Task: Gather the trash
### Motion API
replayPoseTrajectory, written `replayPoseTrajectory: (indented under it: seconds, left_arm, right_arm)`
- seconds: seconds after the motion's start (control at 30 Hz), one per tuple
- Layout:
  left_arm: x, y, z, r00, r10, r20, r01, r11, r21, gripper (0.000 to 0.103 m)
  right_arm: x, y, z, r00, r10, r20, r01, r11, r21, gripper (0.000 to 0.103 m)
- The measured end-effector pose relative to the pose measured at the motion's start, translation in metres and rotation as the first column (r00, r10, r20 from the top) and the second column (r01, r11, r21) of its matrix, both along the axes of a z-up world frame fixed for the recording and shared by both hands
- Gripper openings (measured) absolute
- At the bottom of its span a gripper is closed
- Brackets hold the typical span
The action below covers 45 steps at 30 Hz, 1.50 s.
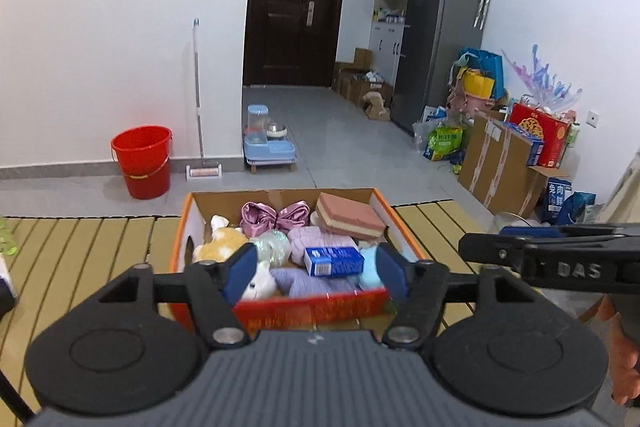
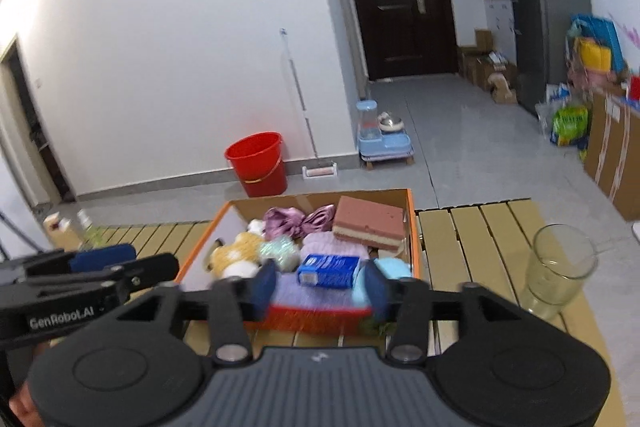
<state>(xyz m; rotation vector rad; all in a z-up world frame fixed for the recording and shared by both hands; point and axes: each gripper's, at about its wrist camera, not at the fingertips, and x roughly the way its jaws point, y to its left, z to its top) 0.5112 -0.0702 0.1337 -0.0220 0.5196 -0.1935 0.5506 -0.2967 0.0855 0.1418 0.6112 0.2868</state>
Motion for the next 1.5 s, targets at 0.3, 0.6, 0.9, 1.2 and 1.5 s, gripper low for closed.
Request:
replayPoseTrajectory:
  seconds: [0.3, 0.6, 0.9, 1.2, 1.5]
  left_arm:
    - [-0.162, 0.022, 0.000, 0.990, 0.029, 0.136, -0.031, 0.999, 0.013, 0.095]
    - [-0.331, 0.042, -0.035, 0.959, 0.064, 0.275, -0.073, 0.997, 0.021, 0.103]
    - [-0.424, 0.054, -0.087, 0.936, 0.158, 0.313, -0.190, 0.979, 0.074, 0.103]
    - [-0.437, 0.067, -0.086, 0.931, 0.178, 0.320, -0.204, 0.978, 0.049, 0.103]
    - [-0.434, 0.068, -0.088, 0.932, 0.163, 0.324, -0.190, 0.980, 0.053, 0.103]
  right_arm:
    - [-0.167, 0.011, 0.013, 0.980, 0.086, 0.179, -0.069, 0.993, -0.099, 0.080]
    - [-0.328, 0.019, -0.016, 0.957, 0.103, 0.272, -0.090, 0.994, -0.059, 0.094]
    - [-0.432, 0.044, -0.080, 0.963, 0.025, 0.269, -0.004, 0.997, -0.079, 0.097]
    - [-0.454, 0.052, -0.087, 0.968, 0.094, 0.232, -0.086, 0.995, -0.044, 0.097]
    - [-0.448, 0.047, -0.081, 0.964, 0.059, 0.258, -0.055, 0.998, -0.024, 0.098]
